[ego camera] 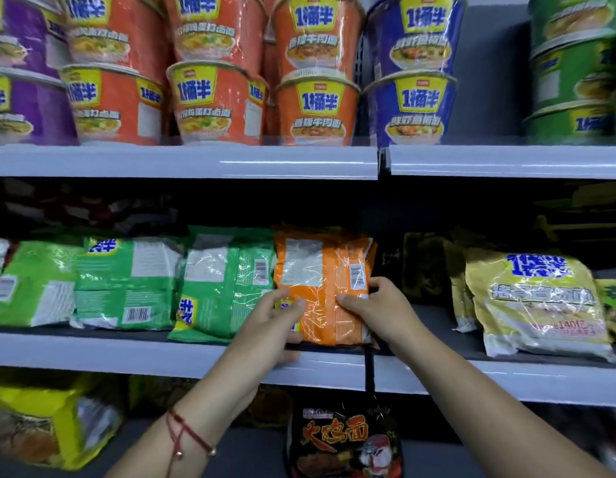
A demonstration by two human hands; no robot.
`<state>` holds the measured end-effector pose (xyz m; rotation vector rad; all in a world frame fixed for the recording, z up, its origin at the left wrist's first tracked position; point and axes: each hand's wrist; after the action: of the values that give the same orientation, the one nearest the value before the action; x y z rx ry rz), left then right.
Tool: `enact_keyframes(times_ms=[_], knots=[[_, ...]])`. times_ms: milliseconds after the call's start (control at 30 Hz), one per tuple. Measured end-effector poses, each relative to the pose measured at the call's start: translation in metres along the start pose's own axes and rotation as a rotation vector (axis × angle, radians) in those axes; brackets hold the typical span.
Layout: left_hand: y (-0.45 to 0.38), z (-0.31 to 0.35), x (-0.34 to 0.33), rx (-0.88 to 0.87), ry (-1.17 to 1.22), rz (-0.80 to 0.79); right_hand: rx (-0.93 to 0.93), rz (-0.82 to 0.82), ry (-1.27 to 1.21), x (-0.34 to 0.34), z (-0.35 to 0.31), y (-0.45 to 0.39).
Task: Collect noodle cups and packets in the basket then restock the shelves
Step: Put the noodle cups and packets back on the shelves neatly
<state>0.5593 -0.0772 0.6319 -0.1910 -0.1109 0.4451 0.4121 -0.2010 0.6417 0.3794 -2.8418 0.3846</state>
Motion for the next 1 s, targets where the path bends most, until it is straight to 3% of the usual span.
enact_keyframes(times_ms=[133, 200, 267, 367, 500, 567, 667, 733, 800, 933, 1000], knots=[[0.008, -0.003, -0.003, 0.053, 0.002, -0.069, 0.012, -0.102, -0.199, 0.008, -0.014, 0.017], [0.012, -0.002, -0.003, 0.094, 0.086, -0.125, 0.117, -0.084, -0.143, 0.01, -0.021, 0.027], [0.013, 0.002, -0.002, 0.141, 0.242, -0.174, 0.319, 0.009, 0.11, 0.01, -0.025, 0.037], [0.014, 0.014, 0.003, 0.224, 0.52, -0.27, 0.764, 0.106, 0.457, 0.014, -0.026, 0.059], [0.021, 0.031, 0.006, 0.231, 0.65, -0.416, 1.286, 0.291, 0.834, 0.02, -0.003, 0.069], [0.021, 0.036, 0.0, 0.24, 0.618, -0.409, 1.413, 0.353, 0.883, 0.021, 0.013, 0.068], [0.014, 0.033, -0.012, 0.235, 0.426, -0.245, 1.464, 0.298, 0.919, 0.029, 0.03, 0.059], [0.008, 0.028, -0.02, 0.168, 0.301, -0.155, 1.408, 0.193, 0.918, 0.039, 0.036, 0.053], [0.004, 0.026, -0.023, 0.066, 0.226, -0.083, 1.204, 0.117, 0.806, 0.047, 0.035, 0.052], [-0.012, 0.03, -0.024, -0.065, 0.146, -0.044, 0.487, -0.044, 0.157, 0.052, 0.01, 0.042], [-0.025, 0.026, -0.022, -0.076, 0.111, -0.05, 0.237, -0.185, -0.17, 0.049, 0.001, 0.028]])
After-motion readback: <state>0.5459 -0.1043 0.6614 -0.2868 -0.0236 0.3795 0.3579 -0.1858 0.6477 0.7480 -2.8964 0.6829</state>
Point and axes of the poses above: each hand's wrist, its own y-axis away from the middle knuckle, its own x-axis out of the back of the hand, z = x × y, and after that the axes turned 2 degrees about z, right-handed
